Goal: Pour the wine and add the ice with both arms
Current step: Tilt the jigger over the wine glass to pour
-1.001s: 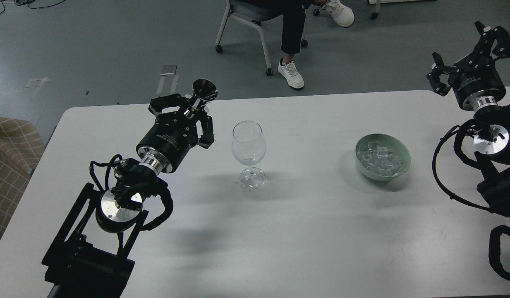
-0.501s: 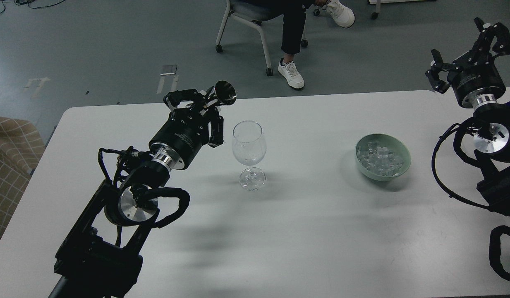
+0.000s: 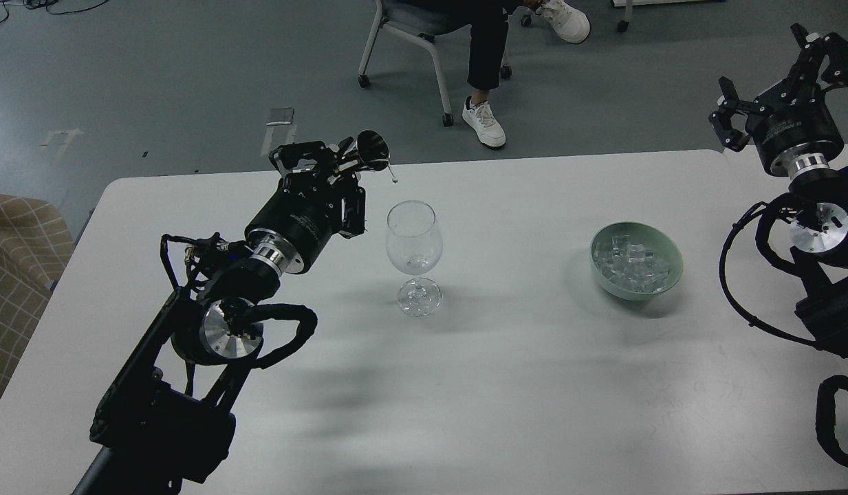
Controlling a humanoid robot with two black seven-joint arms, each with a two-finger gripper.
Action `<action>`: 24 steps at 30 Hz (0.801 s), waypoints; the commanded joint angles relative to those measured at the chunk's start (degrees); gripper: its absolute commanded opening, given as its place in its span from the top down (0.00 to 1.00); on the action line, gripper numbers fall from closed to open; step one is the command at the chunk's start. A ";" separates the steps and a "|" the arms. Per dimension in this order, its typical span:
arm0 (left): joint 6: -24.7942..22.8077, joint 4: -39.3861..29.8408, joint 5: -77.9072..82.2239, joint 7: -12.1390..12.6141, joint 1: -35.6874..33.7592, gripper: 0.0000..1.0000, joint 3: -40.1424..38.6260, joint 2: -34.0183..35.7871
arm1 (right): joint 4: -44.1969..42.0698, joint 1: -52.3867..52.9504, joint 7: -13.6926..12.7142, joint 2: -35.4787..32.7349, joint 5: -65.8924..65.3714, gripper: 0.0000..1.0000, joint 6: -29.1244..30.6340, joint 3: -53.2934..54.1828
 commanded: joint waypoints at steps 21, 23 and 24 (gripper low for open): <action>-3.45 0.02 9.33 0.36 -0.12 1.00 2.55 2.32 | -0.18 -0.53 0.00 -0.25 0.09 0.00 0.00 0.17; -3.45 0.11 10.38 0.27 -0.12 1.00 2.55 2.32 | -0.09 -0.70 0.00 -0.34 0.09 0.00 0.00 0.17; -3.45 0.11 10.82 0.27 -0.12 1.00 2.64 2.41 | -0.09 -0.70 0.00 -0.34 0.09 0.00 0.00 0.26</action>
